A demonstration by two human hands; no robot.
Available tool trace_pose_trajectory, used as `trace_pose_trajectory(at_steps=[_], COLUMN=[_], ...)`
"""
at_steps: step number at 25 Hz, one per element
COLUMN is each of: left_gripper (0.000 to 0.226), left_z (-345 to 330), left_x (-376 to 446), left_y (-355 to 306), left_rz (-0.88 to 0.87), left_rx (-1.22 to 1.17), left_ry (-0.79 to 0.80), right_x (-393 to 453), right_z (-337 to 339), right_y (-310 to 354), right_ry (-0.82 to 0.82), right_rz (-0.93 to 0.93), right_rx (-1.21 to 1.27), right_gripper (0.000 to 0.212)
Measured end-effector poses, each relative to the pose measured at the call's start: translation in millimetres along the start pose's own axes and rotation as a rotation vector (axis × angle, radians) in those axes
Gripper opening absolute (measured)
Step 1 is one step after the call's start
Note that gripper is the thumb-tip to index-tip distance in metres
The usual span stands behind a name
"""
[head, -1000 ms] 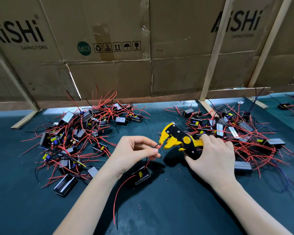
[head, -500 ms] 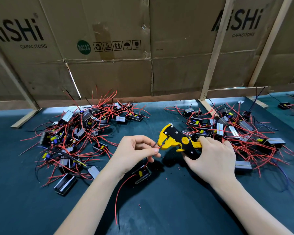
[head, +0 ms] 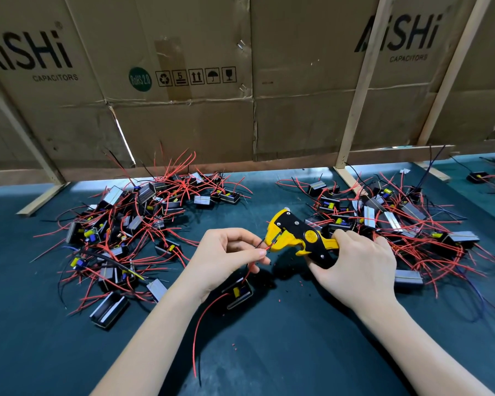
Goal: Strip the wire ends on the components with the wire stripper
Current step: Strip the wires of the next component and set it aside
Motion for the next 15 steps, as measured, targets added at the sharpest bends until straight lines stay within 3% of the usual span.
trace_pose_trajectory(at_steps=[15], left_gripper=[0.006], left_z=[0.2], left_x=[0.5], left_y=[-1.6], left_rz=[-0.003], left_rx=[-0.013], left_ry=[-0.026], right_x=[-0.4], right_z=[-3.9], right_y=[0.4], right_ry=[0.039], right_rz=[-0.017], right_rx=[-0.017], right_gripper=[0.054])
Point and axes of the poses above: each hand's wrist, its own x-axis towards the middle knuckle, its own z-axis out of the back of the hand, y = z × x, the point moved 8 cm from there along x, towards the middle knuckle, and after that the axes turned 15 degrees about x, right-handed, at the moved point
